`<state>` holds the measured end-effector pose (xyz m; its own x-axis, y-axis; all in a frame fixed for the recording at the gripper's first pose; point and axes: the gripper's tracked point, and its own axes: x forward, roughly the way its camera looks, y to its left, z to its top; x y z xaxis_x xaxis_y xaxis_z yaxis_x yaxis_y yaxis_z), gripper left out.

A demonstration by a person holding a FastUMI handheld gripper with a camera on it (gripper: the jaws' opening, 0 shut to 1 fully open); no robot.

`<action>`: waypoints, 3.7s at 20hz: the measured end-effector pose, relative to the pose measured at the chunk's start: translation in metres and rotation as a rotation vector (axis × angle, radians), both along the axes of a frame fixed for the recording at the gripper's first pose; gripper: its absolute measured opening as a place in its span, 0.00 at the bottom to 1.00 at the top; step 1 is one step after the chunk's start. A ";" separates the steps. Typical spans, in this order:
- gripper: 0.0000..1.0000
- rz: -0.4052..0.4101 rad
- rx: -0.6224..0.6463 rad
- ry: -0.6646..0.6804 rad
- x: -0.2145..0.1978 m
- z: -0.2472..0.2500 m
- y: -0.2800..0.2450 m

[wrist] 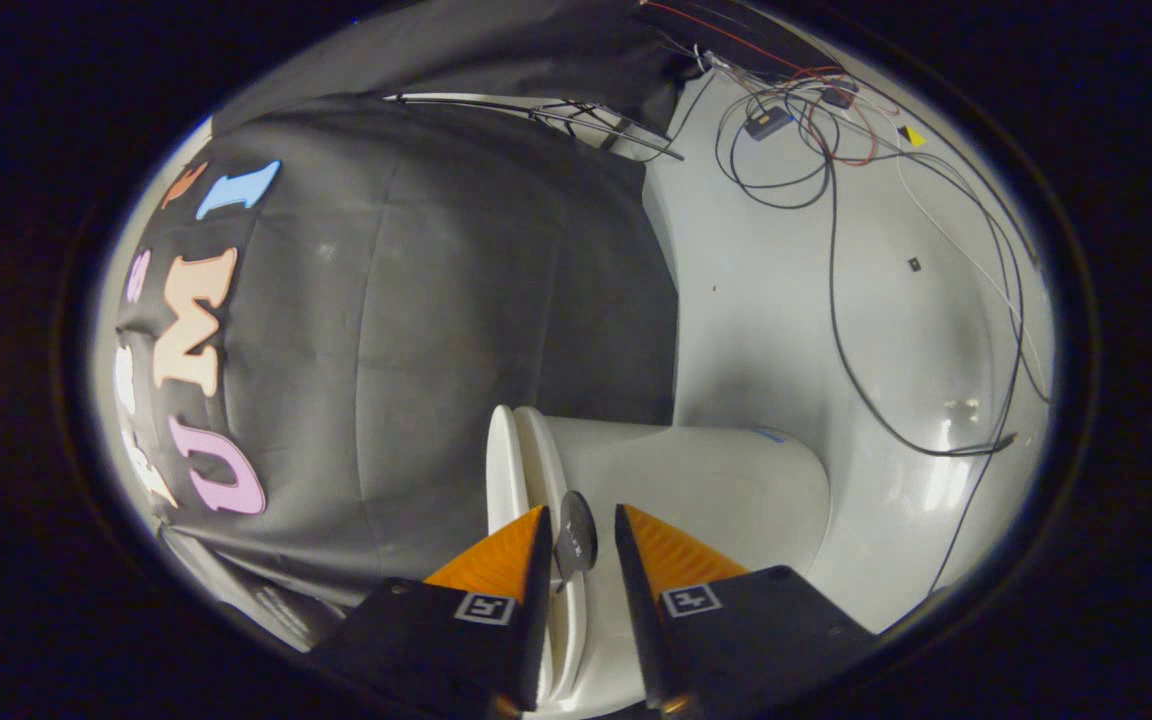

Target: Open the toilet lid.

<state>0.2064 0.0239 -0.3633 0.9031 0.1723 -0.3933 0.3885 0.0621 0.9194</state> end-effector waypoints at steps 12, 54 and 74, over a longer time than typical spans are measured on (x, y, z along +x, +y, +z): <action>0.11 -0.075 -0.080 -0.080 0.004 0.053 0.008; 0.27 -0.165 -0.327 -0.074 -0.010 0.081 0.011; 0.17 -0.012 -0.127 0.005 0.017 -0.008 0.019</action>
